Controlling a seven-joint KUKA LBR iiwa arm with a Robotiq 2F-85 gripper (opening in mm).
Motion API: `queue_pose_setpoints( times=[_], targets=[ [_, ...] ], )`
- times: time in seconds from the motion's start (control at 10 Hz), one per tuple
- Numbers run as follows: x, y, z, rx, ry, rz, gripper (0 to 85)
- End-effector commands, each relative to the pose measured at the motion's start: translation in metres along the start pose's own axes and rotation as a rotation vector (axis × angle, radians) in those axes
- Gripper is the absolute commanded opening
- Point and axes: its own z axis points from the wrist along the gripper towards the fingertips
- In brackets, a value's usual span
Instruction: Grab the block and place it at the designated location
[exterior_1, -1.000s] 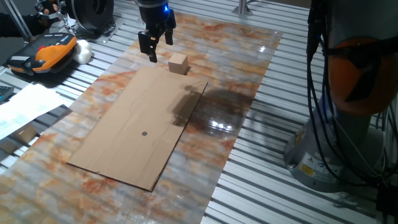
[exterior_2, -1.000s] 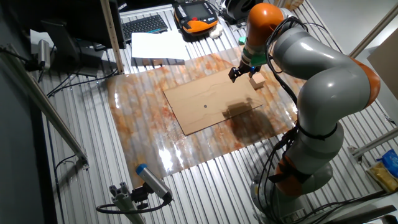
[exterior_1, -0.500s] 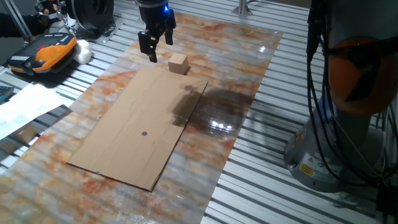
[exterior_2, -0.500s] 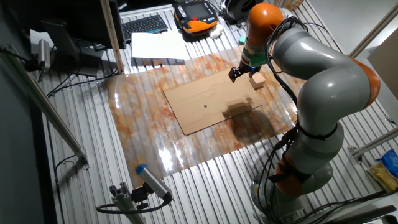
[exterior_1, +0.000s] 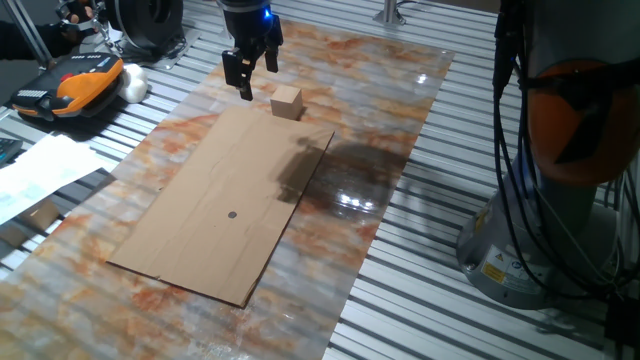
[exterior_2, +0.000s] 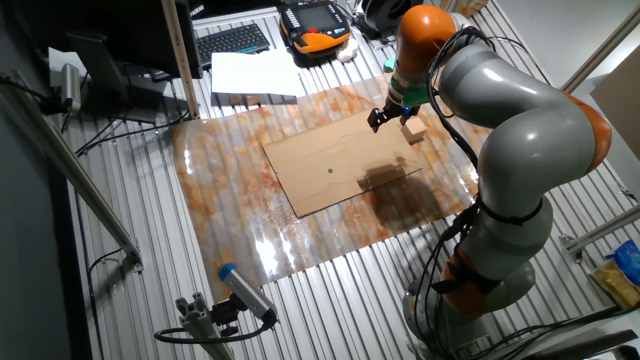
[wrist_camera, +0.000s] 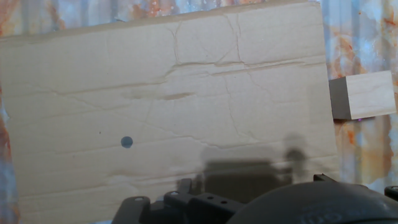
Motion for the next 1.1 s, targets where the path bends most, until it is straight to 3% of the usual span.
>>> queue_pose_setpoints(
  times=[0.0,1.0],
  targets=[
    [0.0,0.0,0.0,0.031,0.093,0.131,0.0],
    [0.0004,0.0,0.0,0.031,0.087,0.126,0.0]
  ],
)
